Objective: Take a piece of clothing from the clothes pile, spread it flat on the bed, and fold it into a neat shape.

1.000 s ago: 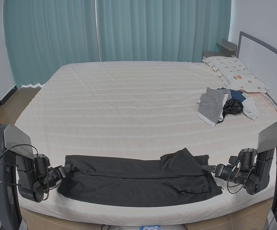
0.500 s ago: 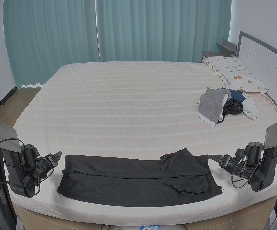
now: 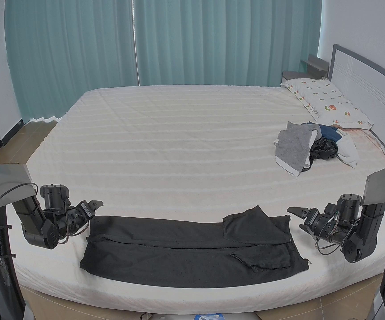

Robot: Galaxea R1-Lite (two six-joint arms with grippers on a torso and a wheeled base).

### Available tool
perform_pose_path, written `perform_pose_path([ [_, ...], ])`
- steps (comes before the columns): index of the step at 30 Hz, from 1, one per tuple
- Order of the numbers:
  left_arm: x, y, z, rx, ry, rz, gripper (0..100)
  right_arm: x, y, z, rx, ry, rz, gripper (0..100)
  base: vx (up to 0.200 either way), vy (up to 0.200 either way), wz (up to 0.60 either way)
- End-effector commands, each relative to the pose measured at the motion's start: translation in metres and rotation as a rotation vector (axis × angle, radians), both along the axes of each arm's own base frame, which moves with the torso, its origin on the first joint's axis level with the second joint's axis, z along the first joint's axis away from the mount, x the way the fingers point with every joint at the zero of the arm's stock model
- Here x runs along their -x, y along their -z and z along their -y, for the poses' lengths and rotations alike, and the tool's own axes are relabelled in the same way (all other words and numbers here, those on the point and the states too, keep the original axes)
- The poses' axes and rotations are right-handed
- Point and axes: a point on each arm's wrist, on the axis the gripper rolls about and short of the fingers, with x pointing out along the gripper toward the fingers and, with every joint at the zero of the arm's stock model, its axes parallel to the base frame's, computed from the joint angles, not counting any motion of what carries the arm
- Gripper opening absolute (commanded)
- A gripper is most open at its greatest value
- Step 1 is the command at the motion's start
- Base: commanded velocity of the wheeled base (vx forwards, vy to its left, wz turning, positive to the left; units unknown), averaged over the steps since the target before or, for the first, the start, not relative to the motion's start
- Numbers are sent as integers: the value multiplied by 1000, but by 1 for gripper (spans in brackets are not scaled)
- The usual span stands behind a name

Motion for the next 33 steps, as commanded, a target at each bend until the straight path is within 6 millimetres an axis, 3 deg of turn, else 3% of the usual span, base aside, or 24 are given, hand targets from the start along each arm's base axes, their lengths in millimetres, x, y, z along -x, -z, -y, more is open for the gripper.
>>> perform_pose_path([
  [1,-31,3,-2,88,7,-16,100,-6,20,-2,-6,-2,-45,100,0,0,0],
  [22,-25,15,-3,72,5,-89,100,-3,23,-7,4,-12,-48,100,0,0,0],
  [23,-25,17,-2,56,19,-91,0,-4,23,-7,5,-11,-43,100,0,0,0],
  [29,-29,23,-5,23,-2,-92,0,-15,12,-12,13,-20,14,100,0,0,0],
  [33,-31,20,-6,92,-71,-80,0,-24,17,-15,22,-9,18,100,0,0,0],
])
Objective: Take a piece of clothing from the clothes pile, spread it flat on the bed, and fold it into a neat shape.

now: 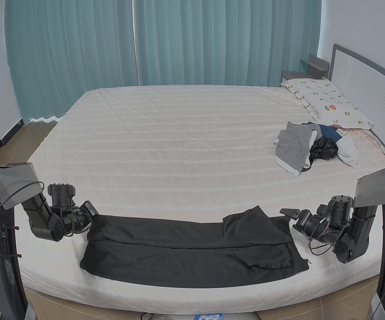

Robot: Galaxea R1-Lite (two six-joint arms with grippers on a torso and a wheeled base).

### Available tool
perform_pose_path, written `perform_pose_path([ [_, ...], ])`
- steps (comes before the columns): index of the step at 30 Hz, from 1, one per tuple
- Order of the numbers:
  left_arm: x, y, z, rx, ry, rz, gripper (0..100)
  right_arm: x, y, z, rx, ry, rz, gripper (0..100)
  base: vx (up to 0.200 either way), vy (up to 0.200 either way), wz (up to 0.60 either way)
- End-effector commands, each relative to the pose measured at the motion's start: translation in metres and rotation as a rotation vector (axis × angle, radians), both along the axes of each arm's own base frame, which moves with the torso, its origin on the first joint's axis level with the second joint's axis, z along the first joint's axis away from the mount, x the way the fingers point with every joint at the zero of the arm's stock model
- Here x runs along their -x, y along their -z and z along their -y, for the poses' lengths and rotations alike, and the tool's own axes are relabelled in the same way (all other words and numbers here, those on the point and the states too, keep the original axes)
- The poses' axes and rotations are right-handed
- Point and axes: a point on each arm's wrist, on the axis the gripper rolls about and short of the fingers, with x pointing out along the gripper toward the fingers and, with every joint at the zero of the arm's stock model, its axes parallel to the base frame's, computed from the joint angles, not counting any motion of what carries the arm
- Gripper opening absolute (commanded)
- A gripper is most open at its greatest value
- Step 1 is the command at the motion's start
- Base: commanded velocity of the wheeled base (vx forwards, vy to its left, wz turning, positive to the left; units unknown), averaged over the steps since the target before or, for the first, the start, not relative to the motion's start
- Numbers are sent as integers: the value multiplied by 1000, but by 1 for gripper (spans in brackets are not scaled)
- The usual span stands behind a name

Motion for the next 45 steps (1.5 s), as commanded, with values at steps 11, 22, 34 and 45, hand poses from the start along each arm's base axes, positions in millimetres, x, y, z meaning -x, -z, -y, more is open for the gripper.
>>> perform_pose_path([
  [11,0,-1,-3,66,-68,10,0,-26,12,-9,15,11,5,100,0,0,0],
  [22,1,0,-3,68,-70,5,0,-29,16,-9,29,18,10,0,0,0,0],
  [34,2,-1,-7,85,-94,4,0,-31,17,7,40,62,13,0,0,0,0],
  [45,3,-1,-11,81,-117,4,0,-37,18,13,47,96,28,0,0,0,0],
])
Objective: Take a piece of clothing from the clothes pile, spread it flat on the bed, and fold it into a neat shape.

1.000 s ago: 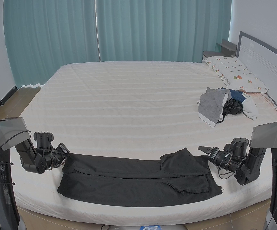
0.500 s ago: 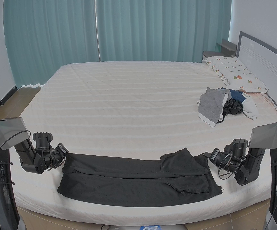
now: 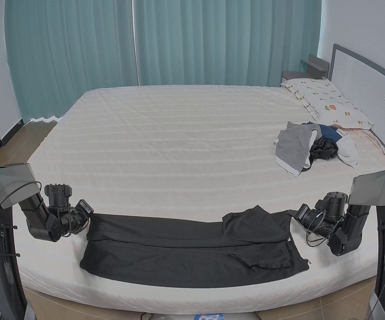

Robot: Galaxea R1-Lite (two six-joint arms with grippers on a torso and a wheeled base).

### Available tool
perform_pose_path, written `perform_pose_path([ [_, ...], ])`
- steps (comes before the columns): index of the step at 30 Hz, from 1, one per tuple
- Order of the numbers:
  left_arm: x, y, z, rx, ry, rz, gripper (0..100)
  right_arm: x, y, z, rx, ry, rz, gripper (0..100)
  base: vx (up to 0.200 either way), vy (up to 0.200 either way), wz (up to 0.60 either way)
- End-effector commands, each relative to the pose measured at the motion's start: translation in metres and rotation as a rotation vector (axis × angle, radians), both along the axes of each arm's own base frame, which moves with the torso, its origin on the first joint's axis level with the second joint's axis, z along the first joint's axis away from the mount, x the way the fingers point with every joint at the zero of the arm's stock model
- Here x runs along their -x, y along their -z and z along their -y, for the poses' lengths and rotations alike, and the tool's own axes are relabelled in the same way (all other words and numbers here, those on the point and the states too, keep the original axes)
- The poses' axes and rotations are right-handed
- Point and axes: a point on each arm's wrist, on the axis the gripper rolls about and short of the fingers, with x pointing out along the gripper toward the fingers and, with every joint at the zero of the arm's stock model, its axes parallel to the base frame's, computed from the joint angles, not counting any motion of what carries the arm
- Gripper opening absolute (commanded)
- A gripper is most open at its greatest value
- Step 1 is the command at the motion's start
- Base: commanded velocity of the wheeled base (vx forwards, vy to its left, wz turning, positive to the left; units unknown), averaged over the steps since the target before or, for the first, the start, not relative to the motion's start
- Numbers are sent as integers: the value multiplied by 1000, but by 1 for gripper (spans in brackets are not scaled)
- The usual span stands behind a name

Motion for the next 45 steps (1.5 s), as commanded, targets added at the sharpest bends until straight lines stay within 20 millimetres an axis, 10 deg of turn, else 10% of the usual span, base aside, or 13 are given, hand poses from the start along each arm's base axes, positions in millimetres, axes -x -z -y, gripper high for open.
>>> perform_pose_path([
  [1,0,-1,0,0,-1,3,0,-2,2,3,1,9,3,0,0,0,0],
  [13,4,0,0,2,0,-9,0,-1,5,2,13,2,-4,0,0,0,0],
  [14,4,0,0,2,0,-11,100,-1,4,2,14,2,-3,100,0,0,0],
  [31,24,-31,-1,1,-1,55,100,39,-23,7,1,16,8,100,-12,0,0],
  [45,59,-43,24,87,7,12,100,80,-47,-56,29,-78,-63,100,-114,0,0],
])
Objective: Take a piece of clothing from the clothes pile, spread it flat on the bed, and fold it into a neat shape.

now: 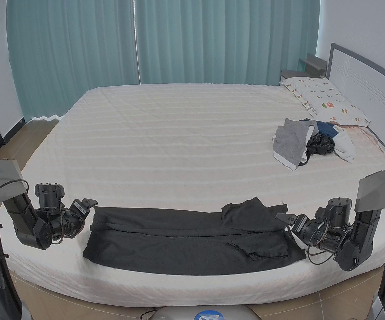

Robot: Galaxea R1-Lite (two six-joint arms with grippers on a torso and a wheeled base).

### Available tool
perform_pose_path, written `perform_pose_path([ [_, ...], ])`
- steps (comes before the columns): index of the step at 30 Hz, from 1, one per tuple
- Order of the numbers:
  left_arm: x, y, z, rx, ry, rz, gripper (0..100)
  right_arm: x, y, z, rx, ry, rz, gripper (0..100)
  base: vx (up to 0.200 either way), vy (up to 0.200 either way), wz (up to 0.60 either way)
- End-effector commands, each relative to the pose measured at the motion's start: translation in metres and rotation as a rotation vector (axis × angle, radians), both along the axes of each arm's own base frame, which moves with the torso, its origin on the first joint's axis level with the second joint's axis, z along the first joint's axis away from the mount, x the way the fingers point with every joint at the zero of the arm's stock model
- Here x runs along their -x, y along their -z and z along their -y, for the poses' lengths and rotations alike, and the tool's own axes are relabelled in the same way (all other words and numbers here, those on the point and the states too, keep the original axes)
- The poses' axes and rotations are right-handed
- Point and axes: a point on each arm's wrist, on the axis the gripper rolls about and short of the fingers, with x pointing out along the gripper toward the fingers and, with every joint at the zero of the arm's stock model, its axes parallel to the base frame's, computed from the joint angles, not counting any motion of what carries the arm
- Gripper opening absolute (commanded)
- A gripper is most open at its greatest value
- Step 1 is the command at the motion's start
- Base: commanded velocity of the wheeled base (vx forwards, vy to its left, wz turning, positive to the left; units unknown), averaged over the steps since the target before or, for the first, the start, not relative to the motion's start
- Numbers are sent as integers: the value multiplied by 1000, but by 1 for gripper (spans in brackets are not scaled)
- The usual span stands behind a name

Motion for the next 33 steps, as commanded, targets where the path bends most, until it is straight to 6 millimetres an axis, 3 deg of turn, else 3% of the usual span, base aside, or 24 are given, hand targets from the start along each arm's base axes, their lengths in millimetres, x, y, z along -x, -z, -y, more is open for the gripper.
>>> perform_pose_path([
  [1,18,-4,7,40,-7,-25,100,17,-6,-19,-32,11,-43,100,0,0,0],
  [5,26,3,9,54,-10,-33,100,23,-2,-27,-109,47,-112,100,0,0,0],
  [12,34,11,10,61,-11,-31,100,33,8,-36,-91,19,-165,100,0,0,0],
  [15,36,24,15,56,-1,-48,100,37,9,-46,-87,-1,-169,100,0,0,0],
  [22,38,27,18,50,8,-16,100,44,10,-56,-87,6,-187,100,0,0,0],
  [33,38,27,18,52,6,-10,100,33,23,-65,-86,42,-179,100,0,0,0],
])
